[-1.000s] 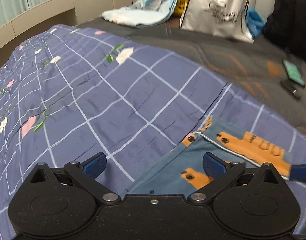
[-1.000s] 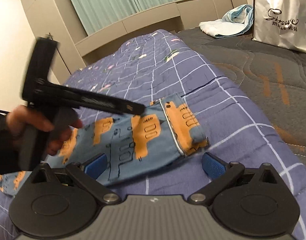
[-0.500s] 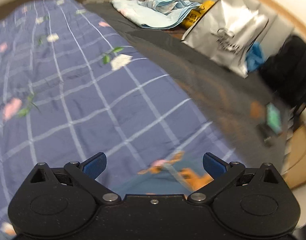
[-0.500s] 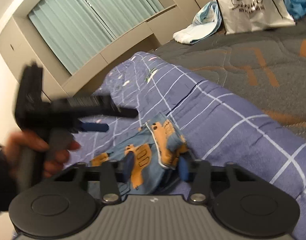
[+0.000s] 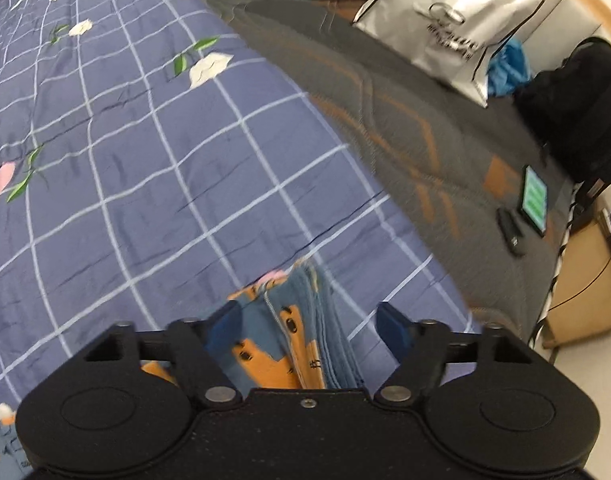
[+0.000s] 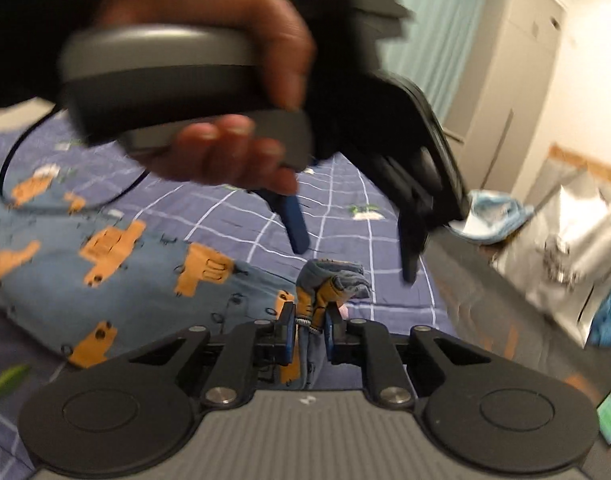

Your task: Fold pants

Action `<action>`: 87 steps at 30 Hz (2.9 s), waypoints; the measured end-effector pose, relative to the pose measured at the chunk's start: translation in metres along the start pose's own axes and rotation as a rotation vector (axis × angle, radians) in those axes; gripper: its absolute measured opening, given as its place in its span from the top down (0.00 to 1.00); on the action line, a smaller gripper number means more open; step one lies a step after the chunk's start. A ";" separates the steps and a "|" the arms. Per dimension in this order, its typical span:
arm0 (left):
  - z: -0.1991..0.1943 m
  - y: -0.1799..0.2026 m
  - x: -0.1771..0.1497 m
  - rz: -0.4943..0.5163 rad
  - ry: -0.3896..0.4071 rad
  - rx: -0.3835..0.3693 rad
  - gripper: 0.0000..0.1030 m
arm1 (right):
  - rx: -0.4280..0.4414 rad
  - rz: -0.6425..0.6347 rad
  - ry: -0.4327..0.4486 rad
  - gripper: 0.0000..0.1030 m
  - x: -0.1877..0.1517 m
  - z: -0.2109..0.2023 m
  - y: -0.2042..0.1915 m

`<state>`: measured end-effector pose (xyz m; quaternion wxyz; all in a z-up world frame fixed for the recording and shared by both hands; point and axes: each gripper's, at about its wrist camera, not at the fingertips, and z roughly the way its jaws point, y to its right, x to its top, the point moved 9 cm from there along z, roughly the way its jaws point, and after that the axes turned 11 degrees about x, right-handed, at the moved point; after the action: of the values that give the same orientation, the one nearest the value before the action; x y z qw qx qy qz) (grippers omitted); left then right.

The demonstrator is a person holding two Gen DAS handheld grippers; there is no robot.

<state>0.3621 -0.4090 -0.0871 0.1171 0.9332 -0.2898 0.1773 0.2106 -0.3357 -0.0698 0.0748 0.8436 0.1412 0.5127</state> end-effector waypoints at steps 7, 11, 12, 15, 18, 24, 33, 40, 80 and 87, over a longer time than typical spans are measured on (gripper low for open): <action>-0.008 -0.012 -0.011 -0.049 0.003 0.008 0.77 | -0.002 -0.068 -0.010 0.86 0.005 0.002 -0.014; -0.027 -0.022 -0.015 -0.078 0.043 0.009 0.88 | -0.004 -0.082 0.005 0.86 0.013 -0.003 -0.019; -0.034 -0.025 -0.016 -0.088 0.055 0.008 0.88 | -0.006 -0.087 0.012 0.87 0.017 -0.007 -0.021; -0.058 -0.040 -0.023 -0.129 0.096 0.006 0.88 | -0.001 -0.097 0.043 0.87 0.028 -0.016 -0.028; -0.087 -0.058 -0.036 -0.168 0.152 0.021 0.88 | 0.024 -0.107 0.084 0.87 0.044 -0.026 -0.041; -0.137 -0.112 -0.078 -0.268 0.256 0.077 0.88 | 0.150 -0.115 0.151 0.87 0.073 -0.040 -0.081; -0.144 -0.198 -0.158 -0.433 0.308 0.112 0.88 | 0.348 -0.191 0.122 0.87 0.085 -0.027 -0.168; -0.109 -0.232 -0.200 -0.497 0.327 0.079 0.88 | 0.437 -0.226 0.027 0.87 0.068 -0.003 -0.216; -0.132 -0.304 -0.266 -0.497 0.286 0.267 0.84 | 0.638 -0.269 -0.034 0.82 0.072 0.020 -0.287; -0.135 -0.312 -0.272 -0.544 0.299 0.278 0.41 | 0.654 -0.264 -0.020 0.44 0.067 0.031 -0.293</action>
<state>0.2992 0.0208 -0.1087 0.0731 0.9471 0.0173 0.3120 0.2196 -0.0363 -0.1070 -0.1324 0.8023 0.4052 0.4179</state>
